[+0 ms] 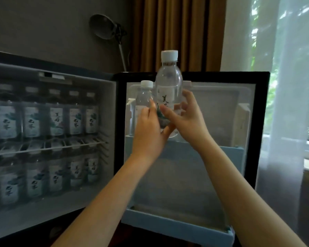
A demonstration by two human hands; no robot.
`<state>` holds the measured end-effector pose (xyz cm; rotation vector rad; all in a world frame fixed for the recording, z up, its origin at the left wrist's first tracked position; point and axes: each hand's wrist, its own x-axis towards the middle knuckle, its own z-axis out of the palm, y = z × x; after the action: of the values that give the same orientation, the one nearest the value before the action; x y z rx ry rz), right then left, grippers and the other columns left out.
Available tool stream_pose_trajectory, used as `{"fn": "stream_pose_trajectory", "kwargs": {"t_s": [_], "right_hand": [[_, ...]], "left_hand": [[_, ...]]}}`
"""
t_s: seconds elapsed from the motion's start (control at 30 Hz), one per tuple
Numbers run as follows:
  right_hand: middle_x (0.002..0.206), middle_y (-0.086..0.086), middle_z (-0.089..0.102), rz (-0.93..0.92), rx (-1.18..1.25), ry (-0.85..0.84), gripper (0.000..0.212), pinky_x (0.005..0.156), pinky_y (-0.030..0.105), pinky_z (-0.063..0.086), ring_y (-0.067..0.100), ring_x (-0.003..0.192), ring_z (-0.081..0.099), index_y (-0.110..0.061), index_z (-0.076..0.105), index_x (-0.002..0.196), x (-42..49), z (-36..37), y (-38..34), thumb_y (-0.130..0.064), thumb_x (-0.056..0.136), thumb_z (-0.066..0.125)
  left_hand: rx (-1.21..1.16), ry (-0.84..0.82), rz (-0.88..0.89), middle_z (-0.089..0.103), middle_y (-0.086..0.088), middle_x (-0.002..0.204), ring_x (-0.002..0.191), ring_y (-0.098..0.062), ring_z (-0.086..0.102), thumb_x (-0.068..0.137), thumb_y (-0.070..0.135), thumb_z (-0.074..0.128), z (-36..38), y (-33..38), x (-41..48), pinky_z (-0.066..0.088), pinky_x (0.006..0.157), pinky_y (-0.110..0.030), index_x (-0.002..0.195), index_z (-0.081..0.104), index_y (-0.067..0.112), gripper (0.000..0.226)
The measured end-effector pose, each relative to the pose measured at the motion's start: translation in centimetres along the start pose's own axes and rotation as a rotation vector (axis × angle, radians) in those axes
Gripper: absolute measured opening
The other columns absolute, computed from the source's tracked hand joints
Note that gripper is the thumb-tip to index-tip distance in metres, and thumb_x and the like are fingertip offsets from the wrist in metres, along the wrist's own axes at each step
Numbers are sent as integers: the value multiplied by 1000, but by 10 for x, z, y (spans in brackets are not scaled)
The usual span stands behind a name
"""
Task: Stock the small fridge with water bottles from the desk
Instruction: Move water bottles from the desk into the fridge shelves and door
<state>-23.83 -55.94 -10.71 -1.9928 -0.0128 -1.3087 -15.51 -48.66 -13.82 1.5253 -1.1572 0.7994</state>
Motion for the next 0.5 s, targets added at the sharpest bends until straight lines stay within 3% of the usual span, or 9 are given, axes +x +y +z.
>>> {"fn": "stream_pose_trajectory", "kwargs": {"t_s": [0.17,0.3,0.5], "right_hand": [[96,-5,65,79,-39,-18,48,79,38,58,10,87,67,-28,40,112,3,2,17,-30,77,73],[97,-11,61,117,-139,-58,49,83,37,57,10,94,64,-31,34,112,8,3,19,-30,80,71],[105,-3,61,149,-308,-97,60,82,35,55,14,96,62,-23,32,123,7,1,20,-36,79,70]], "left_hand": [[114,53,76,51,-13,119,104,-24,54,78,52,42,10,-19,-7,53,83,-40,143,29,1,83],[112,72,57,53,-15,107,98,-27,56,74,37,73,14,-23,-11,53,82,-42,142,29,-1,90],[85,58,41,52,-13,99,87,-23,54,73,27,77,15,-23,-15,53,76,-40,140,36,1,82]]}}
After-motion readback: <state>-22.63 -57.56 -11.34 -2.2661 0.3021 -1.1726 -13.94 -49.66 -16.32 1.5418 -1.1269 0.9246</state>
